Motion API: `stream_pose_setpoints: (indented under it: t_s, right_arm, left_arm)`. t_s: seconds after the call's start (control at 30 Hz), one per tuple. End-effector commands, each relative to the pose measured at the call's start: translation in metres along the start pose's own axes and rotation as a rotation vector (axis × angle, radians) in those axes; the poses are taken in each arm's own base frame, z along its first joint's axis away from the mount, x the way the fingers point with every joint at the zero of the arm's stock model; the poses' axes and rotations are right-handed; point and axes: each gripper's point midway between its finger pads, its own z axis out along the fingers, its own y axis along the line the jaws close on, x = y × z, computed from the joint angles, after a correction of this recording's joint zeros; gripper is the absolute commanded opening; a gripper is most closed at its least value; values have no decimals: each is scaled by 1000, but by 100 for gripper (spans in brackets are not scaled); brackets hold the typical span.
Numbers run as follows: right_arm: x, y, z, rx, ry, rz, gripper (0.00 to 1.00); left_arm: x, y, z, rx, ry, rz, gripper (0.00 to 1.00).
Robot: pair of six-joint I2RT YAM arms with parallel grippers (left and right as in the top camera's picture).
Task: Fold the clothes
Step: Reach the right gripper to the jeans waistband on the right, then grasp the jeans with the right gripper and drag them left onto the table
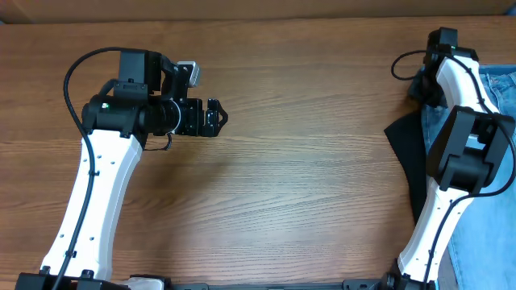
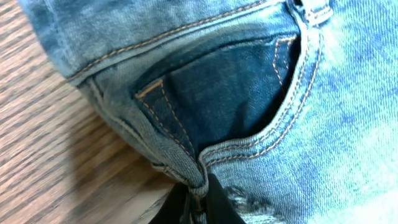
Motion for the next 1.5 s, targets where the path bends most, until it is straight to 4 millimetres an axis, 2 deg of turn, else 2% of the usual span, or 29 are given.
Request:
stream_pose_setpoints:
  t_s: [0.0,0.13,0.23,0.33,0.47,0.5,0.57,0.6,0.67,0.73,0.77,0.87,0.9,0.93,0.97,1.03,1.13,1.17,1.2,1.23,1.27,1.3,1.33,1.4,1.47]
  right_arm:
    - [3,-7,5,18,34,54,4]
    - [-23,-14,-39,-21,-40,94,4]
    - [-47,-25,-90,-62,-126,145,4]
    - [-67,-37,-150,-134,-223,182,4]
    - [-85,-52,-245,-249,-402,176,4]
    - [-87,-54,-261,-272,-437,170,4]
    - [-92,-58,-311,-348,-544,141,4]
    - [-94,-55,-339,-405,-613,90,4]
    - [-95,-50,-384,-493,-725,20,4]
    - [-87,-41,-440,-626,-840,-28,4]
    - [-79,-33,-468,-704,-887,-65,4]
    - [-49,-8,-531,-868,-983,-170,4]
    - [-37,2,-549,-915,-1004,-207,4]
    - [-13,23,-576,-985,-1028,-269,4]
    - [-3,32,-585,-1013,-1033,-294,4]
    - [32,66,-608,-1100,-1023,-383,4]
    - [94,118,-628,-1208,-950,-527,4]
    - [130,143,-632,-1232,-902,-597,4]
    - [149,156,-632,-1238,-874,-634,4]
    - [176,169,-633,-1250,-843,-690,9]
    - [197,178,-634,-1252,-824,-739,22]
    - [220,185,-634,-1244,-813,-800,43]
    - [238,190,-633,-1217,-815,-844,55]
    - [253,192,-630,-1122,-847,-842,64]
    - [253,187,-628,-1011,-904,-804,79]
  left_arm:
    - [-8,-5,-9,-2,-36,45,100]
    - [-8,-5,-9,-2,-36,45,99]
    - [-8,-5,-10,-3,-36,42,96]
    - [-9,-6,-15,-4,-36,40,97]
    - [-21,-12,-34,-7,-64,43,98]
    - [-24,-13,-39,-7,-73,46,98]
    - [-33,-19,-54,-8,-102,56,100]
    - [-36,-22,-60,-8,-115,61,100]
    - [-43,-28,-74,-8,-140,85,100]
    - [-49,-34,-87,-9,-164,104,100]
    - [-52,-36,-94,-10,-178,109,100]
    - [-59,-32,-116,-64,-220,106,100]
    - [-62,-29,-127,-96,-241,102,100]
    - [-66,-23,-144,-138,-276,93,100]
    - [-67,-21,-151,-155,-290,89,100]
    - [-73,-12,-180,-218,-352,69,100]
    - [-78,2,-233,-310,-468,28,100]
    - [-79,8,-263,-357,-537,4,100]
    - [-78,11,-279,-381,-576,-6,100]
    - [-78,14,-297,-411,-622,-19,100]
    - [-77,15,-312,-435,-661,-25,100]
    - [-75,15,-328,-462,-703,-31,100]
    - [-73,14,-342,-483,-739,-33,100]
    - [-70,11,-360,-514,-787,-31,100]
    - [-66,8,-373,-545,-823,-30,100]
